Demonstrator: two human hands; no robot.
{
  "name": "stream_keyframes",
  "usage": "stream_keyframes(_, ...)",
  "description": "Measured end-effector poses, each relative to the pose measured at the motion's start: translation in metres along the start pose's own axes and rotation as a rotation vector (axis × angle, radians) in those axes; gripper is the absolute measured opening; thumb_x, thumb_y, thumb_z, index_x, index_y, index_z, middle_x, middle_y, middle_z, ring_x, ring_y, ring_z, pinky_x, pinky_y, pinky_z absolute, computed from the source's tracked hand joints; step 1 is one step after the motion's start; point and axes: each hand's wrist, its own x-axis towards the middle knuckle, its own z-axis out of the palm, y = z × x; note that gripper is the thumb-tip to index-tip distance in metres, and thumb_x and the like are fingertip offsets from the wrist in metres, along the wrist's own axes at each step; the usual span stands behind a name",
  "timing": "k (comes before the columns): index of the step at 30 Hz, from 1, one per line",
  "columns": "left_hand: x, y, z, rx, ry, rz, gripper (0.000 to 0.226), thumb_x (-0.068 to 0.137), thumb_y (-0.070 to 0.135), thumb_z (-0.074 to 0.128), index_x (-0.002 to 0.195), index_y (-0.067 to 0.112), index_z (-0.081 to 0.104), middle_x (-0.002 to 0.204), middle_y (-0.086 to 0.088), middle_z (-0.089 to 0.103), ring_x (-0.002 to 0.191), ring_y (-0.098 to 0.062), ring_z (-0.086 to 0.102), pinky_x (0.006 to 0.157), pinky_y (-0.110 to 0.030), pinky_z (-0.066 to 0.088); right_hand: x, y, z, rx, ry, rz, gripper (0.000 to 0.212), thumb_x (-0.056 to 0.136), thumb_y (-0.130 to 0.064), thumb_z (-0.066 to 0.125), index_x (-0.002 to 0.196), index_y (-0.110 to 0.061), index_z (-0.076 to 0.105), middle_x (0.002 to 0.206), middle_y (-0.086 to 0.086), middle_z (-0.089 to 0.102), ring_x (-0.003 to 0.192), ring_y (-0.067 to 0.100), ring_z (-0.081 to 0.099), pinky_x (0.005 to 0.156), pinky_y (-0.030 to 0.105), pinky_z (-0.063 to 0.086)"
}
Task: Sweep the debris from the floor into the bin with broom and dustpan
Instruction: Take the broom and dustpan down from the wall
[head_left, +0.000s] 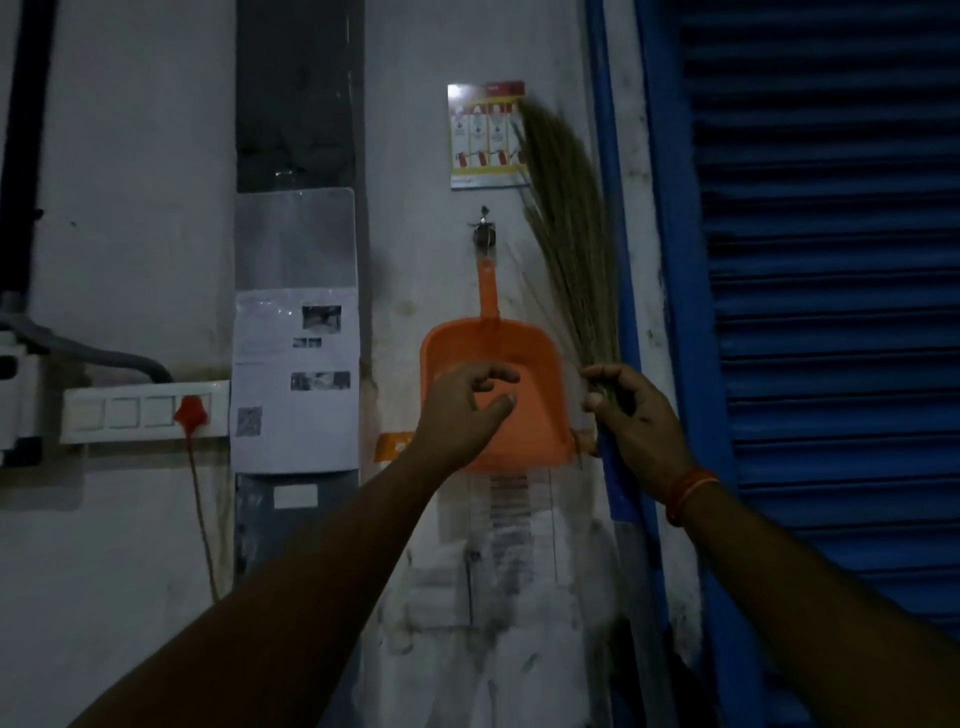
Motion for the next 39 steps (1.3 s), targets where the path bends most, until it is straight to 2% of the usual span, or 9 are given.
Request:
stream_keyframes(3, 0.039, -0.01, 0.0, 0.139, 0.06, 0.073, 0.029, 0.09, 0.026, 0.07, 0.119, 0.024, 0.069, 0.125, 0.002, 0.062, 0.116, -0.014, 0.056, 0.096, -0.034, 0.047, 0.035, 0.007, -0.001, 0.028, 0.004, -0.001, 0.021, 0.097, -0.013, 0.055, 0.114, -0.024, 0.062, 0.112, -0.001, 0.06, 0.101, 0.025, 0.061, 0.072, 0.052, 0.06)
stream_keyframes(6, 0.084, -0.024, 0.001, 0.275, 0.086, 0.04, 0.035, 0.085, 0.034, 0.07, 0.119, 0.025, 0.07, 0.123, -0.003, 0.065, 0.118, -0.019, 0.056, 0.097, -0.03, 0.043, 0.067, 0.012, -0.003, 0.049, 0.012, -0.002, 0.02, 0.098, -0.016, 0.055, 0.112, -0.028, 0.062, 0.115, 0.0, 0.059, 0.106, 0.031, 0.06, 0.069, 0.059, 0.058)
stream_keyframes(9, 0.124, -0.043, 0.005, 0.384, 0.092, 0.001, 0.045, 0.077, 0.057, 0.06, 0.117, 0.038, 0.065, 0.122, -0.002, 0.065, 0.118, -0.021, 0.058, 0.098, -0.037, 0.049, 0.094, 0.016, -0.006, 0.07, 0.05, -0.009, 0.02, 0.098, -0.016, 0.054, 0.108, -0.031, 0.063, 0.117, -0.001, 0.06, 0.106, 0.035, 0.062, 0.068, 0.058, 0.058)
stream_keyframes(14, 0.168, -0.061, 0.014, 0.486, 0.046, -0.015, 0.054, 0.072, 0.063, 0.055, 0.122, 0.043, 0.06, 0.124, -0.008, 0.063, 0.114, -0.027, 0.058, 0.094, -0.039, 0.05, 0.13, 0.031, -0.015, 0.089, 0.068, -0.04, 0.018, 0.1, -0.015, 0.05, 0.109, -0.026, 0.061, 0.113, -0.014, 0.062, 0.093, 0.032, 0.069, 0.064, 0.048, 0.058)
stream_keyframes(17, 0.187, -0.064, 0.013, 0.483, 0.037, -0.024, 0.045, 0.079, 0.052, 0.064, 0.122, 0.038, 0.061, 0.127, -0.011, 0.065, 0.101, -0.026, 0.065, 0.089, -0.04, 0.055, 0.145, 0.043, -0.023, 0.086, 0.078, -0.064, 0.018, 0.1, -0.015, 0.05, 0.113, -0.023, 0.06, 0.114, -0.009, 0.062, 0.089, 0.029, 0.07, 0.059, 0.039, 0.057)
stream_keyframes(21, 0.208, -0.065, 0.018, 0.469, -0.004, -0.042, 0.041, 0.088, 0.036, 0.073, 0.127, 0.027, 0.064, 0.14, -0.004, 0.058, 0.12, -0.023, 0.058, 0.092, -0.033, 0.048, 0.159, 0.061, -0.03, 0.115, 0.058, -0.077, 0.019, 0.1, -0.015, 0.049, 0.115, -0.022, 0.059, 0.119, -0.004, 0.06, 0.086, 0.027, 0.07, 0.055, 0.034, 0.055)
stream_keyframes(27, 0.229, -0.07, 0.035, 0.462, -0.044, -0.094, 0.042, 0.08, 0.029, 0.081, 0.12, 0.03, 0.067, 0.139, -0.007, 0.057, 0.117, -0.025, 0.059, 0.099, -0.04, 0.052, 0.174, 0.076, -0.029, 0.174, 0.037, -0.066, 0.019, 0.099, -0.013, 0.05, 0.105, -0.025, 0.064, 0.117, -0.005, 0.062, 0.082, 0.026, 0.07, 0.055, 0.036, 0.056)
stream_keyframes(32, 0.257, -0.065, 0.025, 0.314, 0.087, -0.044, 0.04, 0.084, 0.015, 0.077, 0.12, 0.029, 0.065, 0.144, -0.011, 0.051, 0.117, -0.028, 0.06, 0.094, -0.042, 0.057, 0.188, 0.08, -0.028, 0.165, -0.004, -0.09, 0.017, 0.1, -0.016, 0.051, 0.105, -0.024, 0.064, 0.117, 0.0, 0.062, 0.079, 0.024, 0.07, 0.052, 0.033, 0.053)
stream_keyframes(39, 0.285, -0.043, -0.018, 0.164, 0.358, 0.056, 0.039, 0.085, 0.018, 0.076, 0.12, 0.03, 0.062, 0.134, -0.005, 0.059, 0.116, -0.021, 0.062, 0.096, -0.044, 0.056, 0.186, 0.09, -0.036, 0.135, -0.024, -0.068, 0.022, 0.1, -0.014, 0.05, 0.114, -0.021, 0.064, 0.115, -0.003, 0.063, 0.079, 0.024, 0.069, 0.049, 0.03, 0.052)
